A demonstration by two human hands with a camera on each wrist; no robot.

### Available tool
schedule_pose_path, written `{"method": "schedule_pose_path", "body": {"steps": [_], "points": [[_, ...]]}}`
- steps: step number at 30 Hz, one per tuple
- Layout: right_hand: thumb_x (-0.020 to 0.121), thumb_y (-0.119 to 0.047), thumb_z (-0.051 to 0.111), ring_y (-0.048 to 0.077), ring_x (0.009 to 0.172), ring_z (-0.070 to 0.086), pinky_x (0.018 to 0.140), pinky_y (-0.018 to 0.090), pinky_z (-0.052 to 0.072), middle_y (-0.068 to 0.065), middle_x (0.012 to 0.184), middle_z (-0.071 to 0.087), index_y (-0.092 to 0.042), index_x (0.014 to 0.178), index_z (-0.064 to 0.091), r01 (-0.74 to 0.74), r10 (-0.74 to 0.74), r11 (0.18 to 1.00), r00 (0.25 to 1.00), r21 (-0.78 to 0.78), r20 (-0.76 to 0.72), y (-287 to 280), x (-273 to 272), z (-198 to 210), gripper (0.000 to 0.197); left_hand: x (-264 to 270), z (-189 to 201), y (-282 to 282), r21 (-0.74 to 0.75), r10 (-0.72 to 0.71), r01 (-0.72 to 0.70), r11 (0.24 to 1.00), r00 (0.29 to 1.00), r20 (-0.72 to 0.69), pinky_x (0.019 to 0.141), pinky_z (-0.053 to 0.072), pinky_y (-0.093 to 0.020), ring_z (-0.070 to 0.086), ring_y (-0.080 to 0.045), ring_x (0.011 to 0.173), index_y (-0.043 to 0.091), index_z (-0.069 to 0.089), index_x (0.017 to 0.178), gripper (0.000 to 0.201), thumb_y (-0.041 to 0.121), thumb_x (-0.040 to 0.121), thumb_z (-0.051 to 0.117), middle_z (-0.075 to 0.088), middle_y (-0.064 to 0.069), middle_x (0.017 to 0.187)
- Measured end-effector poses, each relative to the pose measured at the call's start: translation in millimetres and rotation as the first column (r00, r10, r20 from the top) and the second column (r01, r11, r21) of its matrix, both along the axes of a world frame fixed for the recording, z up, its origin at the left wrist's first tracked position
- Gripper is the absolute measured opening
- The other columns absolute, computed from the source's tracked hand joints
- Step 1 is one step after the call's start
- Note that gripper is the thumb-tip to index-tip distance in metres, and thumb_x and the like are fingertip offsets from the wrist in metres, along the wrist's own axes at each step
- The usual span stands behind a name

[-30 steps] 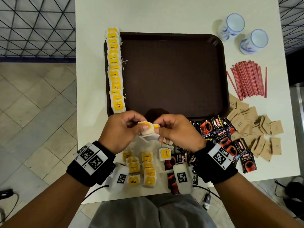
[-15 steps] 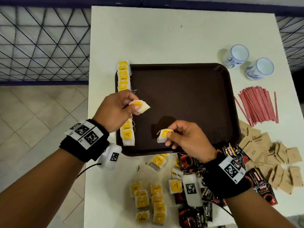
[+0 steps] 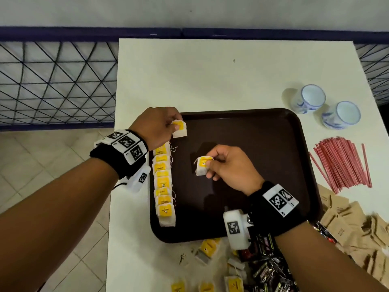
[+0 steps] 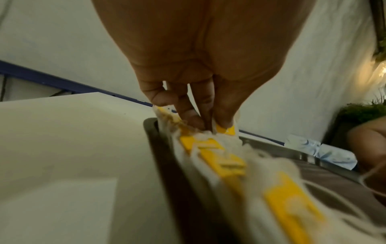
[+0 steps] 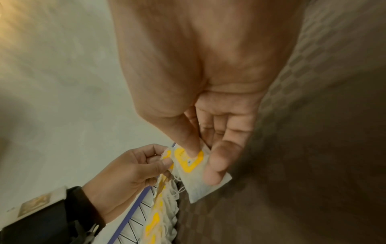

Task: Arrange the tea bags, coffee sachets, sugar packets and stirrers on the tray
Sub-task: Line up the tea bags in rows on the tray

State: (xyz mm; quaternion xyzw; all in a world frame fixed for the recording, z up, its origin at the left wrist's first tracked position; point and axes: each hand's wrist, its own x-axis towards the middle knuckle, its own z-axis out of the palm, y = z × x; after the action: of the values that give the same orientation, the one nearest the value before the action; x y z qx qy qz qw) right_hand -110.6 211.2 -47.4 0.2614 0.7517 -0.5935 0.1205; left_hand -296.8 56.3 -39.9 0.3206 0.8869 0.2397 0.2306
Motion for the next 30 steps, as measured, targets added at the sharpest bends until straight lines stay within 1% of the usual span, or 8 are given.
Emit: {"method": "schedule_pose_path", "body": {"steps": [4, 8, 11, 17, 21, 24, 26, 30], "points": [[0.094, -0.004, 0.064, 0.018, 0.059, 0.069, 0.053, 0.028, 0.053, 0.008, 0.071, 0.072, -0.01, 0.087, 0.066, 0.0, 0.0, 1.0, 1.0, 0.026, 0.0, 8, -34, -6, 0.009, -15, -6, 6, -0.01, -0.031, 0.031, 0.999, 0.999, -0.039, 0.073, 0.038, -0.026, 0.057, -0.014, 0.081, 0.028, 0.067, 0.102, 0.013, 0.029, 0.089, 0.065, 0.056, 0.017, 0.075], [0.094, -0.005, 0.064, 0.018, 0.057, 0.069, 0.05, 0.025, 0.051, 0.009, 0.069, 0.071, -0.01, 0.088, 0.065, -0.008, 0.009, 0.998, 1.0, 0.058, -0.004, 13, -61, -11, 0.007, -27, -8, 12, 0.025, -0.066, 0.07, 0.997, 0.989, -0.134, 0.077, 0.043, -0.033, 0.053, -0.015, 0.085, 0.025, 0.07, 0.098, 0.013, 0.028, 0.086, 0.069, 0.06, 0.004, 0.089], [0.093, -0.001, 0.062, 0.016, 0.053, 0.067, 0.046, 0.023, 0.049, 0.005, 0.065, 0.068, -0.015, 0.085, 0.062, -0.024, 0.026, 0.997, 1.0, 0.077, -0.016, 10, -76, -13, 0.016, -33, -12, 12, 0.044, -0.062, 0.07, 0.997, 0.984, -0.168, 0.079, 0.044, -0.035, 0.05, -0.014, 0.085, 0.023, 0.071, 0.102, 0.016, 0.026, 0.087, 0.068, 0.059, 0.0, 0.093], [0.092, -0.002, 0.064, 0.016, 0.052, 0.066, 0.047, 0.025, 0.05, 0.006, 0.065, 0.067, -0.008, 0.091, 0.061, -0.044, 0.046, 0.994, 0.999, 0.1, -0.016, 1, -103, -14, 0.007, -38, -20, 12, 0.084, -0.022, 0.035, 0.996, 0.988, -0.156, 0.078, 0.042, -0.031, 0.051, -0.012, 0.081, 0.024, 0.07, 0.103, 0.02, 0.018, 0.084, 0.069, 0.059, 0.006, 0.089], [0.091, 0.0, 0.066, 0.015, 0.048, 0.064, 0.044, 0.024, 0.049, 0.007, 0.064, 0.064, -0.013, 0.083, 0.057, -0.031, 0.034, 0.994, 0.999, 0.102, -0.034, -4, -121, -13, 0.017, -47, -20, 11, 0.118, -0.001, 0.017, 0.993, 0.991, -0.134, 0.075, 0.042, -0.028, 0.051, -0.01, 0.077, 0.025, 0.069, 0.101, 0.02, 0.017, 0.083, 0.071, 0.06, 0.009, 0.089], [0.09, 0.001, 0.066, 0.014, 0.046, 0.064, 0.043, 0.024, 0.05, 0.007, 0.063, 0.064, -0.009, 0.084, 0.058, -0.003, 0.01, 0.993, 0.998, 0.116, -0.061, -6, -130, -13, 0.015, -52, -20, 11, 0.126, -0.004, 0.021, 0.992, 0.991, -0.135, 0.074, 0.039, -0.025, 0.051, -0.01, 0.077, 0.023, 0.072, 0.102, 0.021, 0.017, 0.082, 0.071, 0.064, 0.004, 0.092], [0.09, 0.001, 0.066, 0.017, 0.048, 0.066, 0.044, 0.025, 0.053, 0.007, 0.064, 0.065, -0.007, 0.086, 0.06, 0.008, 0.001, 0.991, 0.997, 0.135, -0.072, -8, -133, -14, 0.011, -53, -22, 10, 0.135, -0.008, 0.027, 0.99, 0.991, -0.137, 0.074, 0.037, -0.022, 0.051, -0.009, 0.078, 0.021, 0.073, 0.105, 0.022, 0.017, 0.084, 0.07, 0.067, 0.0, 0.095], [0.09, -0.001, 0.067, 0.025, 0.054, 0.07, 0.05, 0.034, 0.059, 0.008, 0.065, 0.065, -0.008, 0.088, 0.06, 0.033, -0.019, 0.983, 0.997, 0.182, -0.077, -11, -132, -15, 0.01, -50, -24, 9, 0.148, 0.021, -0.006, 0.989, 0.995, -0.1, 0.078, 0.038, -0.021, 0.055, -0.011, 0.084, 0.021, 0.073, 0.109, 0.022, 0.018, 0.088, 0.065, 0.069, -0.001, 0.102]]}}
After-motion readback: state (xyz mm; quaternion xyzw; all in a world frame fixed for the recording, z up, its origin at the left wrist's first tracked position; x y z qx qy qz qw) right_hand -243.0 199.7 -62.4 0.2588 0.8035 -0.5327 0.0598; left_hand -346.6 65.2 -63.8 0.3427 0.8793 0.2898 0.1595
